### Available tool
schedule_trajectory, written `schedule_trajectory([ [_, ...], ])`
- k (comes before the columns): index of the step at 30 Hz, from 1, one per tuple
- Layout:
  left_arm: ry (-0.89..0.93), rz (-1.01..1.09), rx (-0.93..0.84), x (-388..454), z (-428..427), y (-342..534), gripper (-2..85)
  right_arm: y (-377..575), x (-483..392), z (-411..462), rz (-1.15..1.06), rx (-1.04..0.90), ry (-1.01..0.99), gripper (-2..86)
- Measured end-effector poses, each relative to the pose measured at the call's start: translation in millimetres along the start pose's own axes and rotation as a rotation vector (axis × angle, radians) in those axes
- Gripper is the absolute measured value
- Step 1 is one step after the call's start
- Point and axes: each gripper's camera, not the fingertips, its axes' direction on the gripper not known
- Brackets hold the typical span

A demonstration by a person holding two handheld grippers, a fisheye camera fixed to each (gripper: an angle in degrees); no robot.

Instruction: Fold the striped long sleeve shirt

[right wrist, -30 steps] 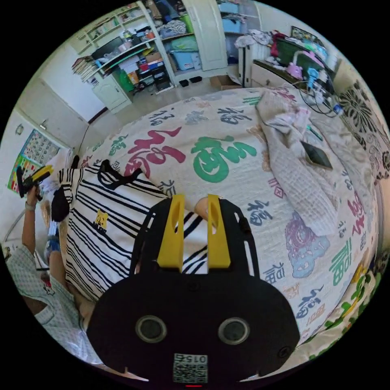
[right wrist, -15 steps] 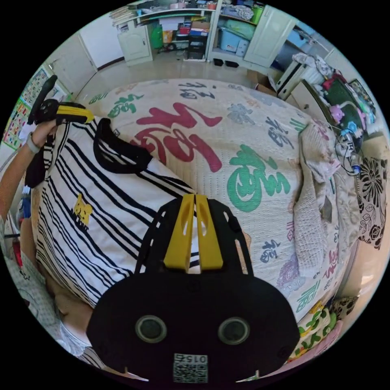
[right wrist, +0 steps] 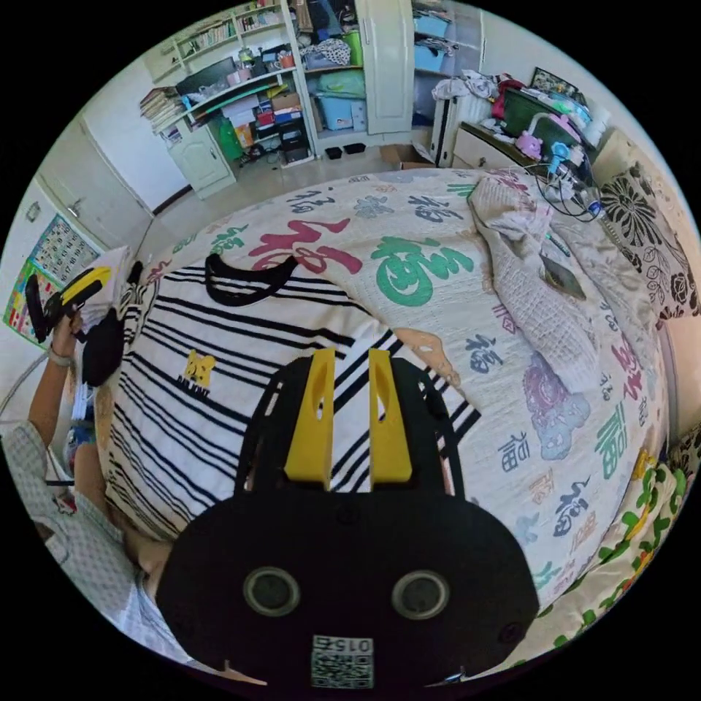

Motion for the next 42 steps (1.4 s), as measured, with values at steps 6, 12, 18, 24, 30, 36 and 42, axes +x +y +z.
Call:
schedule_trajectory([
  [6,0.208,-0.288,-0.315,3,-74,178,9.6,188,1,-28,0.131,-0.165,-0.104,9.5],
  [12,0.380,-0.441,-0.533,41,-64,296,10.6,307,-13,-5,0.231,-0.324,-0.160,11.4],
  [18,0.416,-0.300,-0.698,75,-39,297,12.5,339,-17,1,0.260,-0.292,-0.104,9.3],
  [24,0.376,-0.237,-0.771,94,-23,295,11.5,353,-16,9,0.211,-0.437,-0.130,5.9],
  [30,0.379,-0.220,-0.805,100,-7,302,6.6,376,0,13,0.242,-0.417,-0.207,1.5],
  [36,0.457,-0.263,-0.746,93,-15,306,-0.1,399,8,-2,0.244,-0.328,-0.228,0.1],
  [42,0.415,-0.264,-0.752,106,0,313,-0.5,413,2,17,0.209,-0.383,-0.168,0.1],
])
